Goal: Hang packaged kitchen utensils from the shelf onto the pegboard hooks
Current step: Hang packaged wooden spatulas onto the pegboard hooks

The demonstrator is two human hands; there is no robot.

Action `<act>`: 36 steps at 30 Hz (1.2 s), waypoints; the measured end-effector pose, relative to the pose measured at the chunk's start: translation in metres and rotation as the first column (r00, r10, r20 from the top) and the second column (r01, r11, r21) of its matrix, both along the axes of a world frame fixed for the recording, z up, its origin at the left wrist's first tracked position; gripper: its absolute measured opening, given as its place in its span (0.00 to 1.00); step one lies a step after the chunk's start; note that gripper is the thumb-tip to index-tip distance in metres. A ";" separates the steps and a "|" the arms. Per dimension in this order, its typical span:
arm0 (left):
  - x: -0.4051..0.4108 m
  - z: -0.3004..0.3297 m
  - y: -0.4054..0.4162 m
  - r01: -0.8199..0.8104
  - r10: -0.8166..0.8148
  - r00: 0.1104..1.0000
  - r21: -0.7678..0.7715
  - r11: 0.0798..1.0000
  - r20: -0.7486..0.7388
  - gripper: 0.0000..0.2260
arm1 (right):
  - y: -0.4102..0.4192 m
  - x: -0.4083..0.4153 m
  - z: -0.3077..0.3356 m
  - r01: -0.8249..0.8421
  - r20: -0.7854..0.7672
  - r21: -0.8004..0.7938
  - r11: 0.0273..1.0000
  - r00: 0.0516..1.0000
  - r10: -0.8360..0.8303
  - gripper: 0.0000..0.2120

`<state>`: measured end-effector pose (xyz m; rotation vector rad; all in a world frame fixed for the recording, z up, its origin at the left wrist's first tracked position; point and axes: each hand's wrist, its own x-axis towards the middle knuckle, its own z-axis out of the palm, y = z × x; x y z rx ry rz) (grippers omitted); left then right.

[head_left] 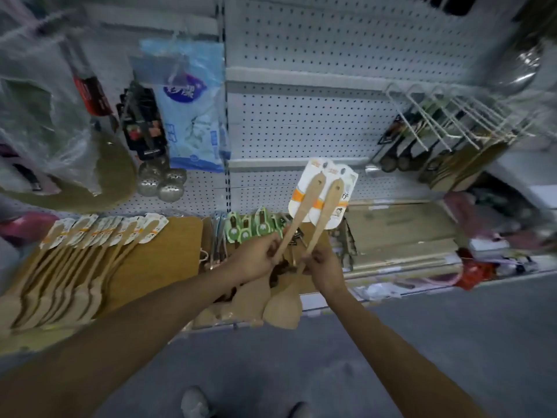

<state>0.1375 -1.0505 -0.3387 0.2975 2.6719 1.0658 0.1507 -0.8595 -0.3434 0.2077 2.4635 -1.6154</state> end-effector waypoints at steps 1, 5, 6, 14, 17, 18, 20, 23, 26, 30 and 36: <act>-0.001 0.008 0.016 0.000 0.000 1.000 0.011 1.000 -0.017 0.10 | 0.018 0.000 0.005 0.000 -0.042 0.011 1.000 0.999 0.001 0.06; -0.006 0.036 0.087 0.029 -0.023 0.997 0.075 0.997 -0.078 0.11 | 0.094 0.002 0.032 0.025 -0.153 0.013 1.000 0.988 -0.022 0.04; -0.007 0.044 0.106 0.048 -0.039 0.996 0.105 0.993 -0.086 0.10 | 0.113 0.004 0.040 0.036 -0.167 0.003 0.999 0.985 -0.035 0.03; -0.014 0.086 0.239 0.127 -0.095 0.974 0.145 0.981 -0.206 0.08 | 0.265 0.011 0.087 0.100 -0.232 -0.032 0.995 0.967 -0.104 0.03; -0.020 0.091 0.277 0.121 -0.082 0.977 0.194 0.974 -0.198 0.08 | 0.306 0.008 0.106 0.131 -0.247 -0.041 0.991 0.959 -0.137 0.03; -0.023 0.091 0.287 0.123 -0.082 0.976 0.202 0.972 -0.202 0.08 | 0.317 0.006 0.111 0.151 -0.263 -0.041 0.988 0.952 -0.156 0.03; -0.031 0.090 0.309 0.133 -0.083 0.972 0.228 0.964 -0.220 0.07 | 0.336 0.002 0.120 0.191 -0.293 -0.056 0.980 0.935 -0.199 0.05; -0.044 0.092 0.342 0.155 -0.093 0.962 0.234 0.960 -0.257 0.07 | 0.364 -0.005 0.123 0.236 -0.305 -0.079 0.969 0.919 -0.249 0.06; -0.063 0.092 0.373 0.213 -0.149 0.950 0.223 0.951 -0.275 0.06 | 0.394 -0.017 0.115 0.278 -0.299 -0.073 0.958 0.910 -0.286 0.03; -0.100 0.086 0.411 0.286 -0.214 0.932 0.231 0.930 -0.291 0.07 | 0.434 -0.038 0.107 0.341 -0.304 -0.088 0.936 0.886 -0.351 0.03; -0.164 0.072 0.473 0.358 -0.279 0.903 0.212 0.909 -0.328 0.07 | 0.490 -0.082 0.103 0.393 -0.311 -0.081 0.916 0.863 -0.398 0.04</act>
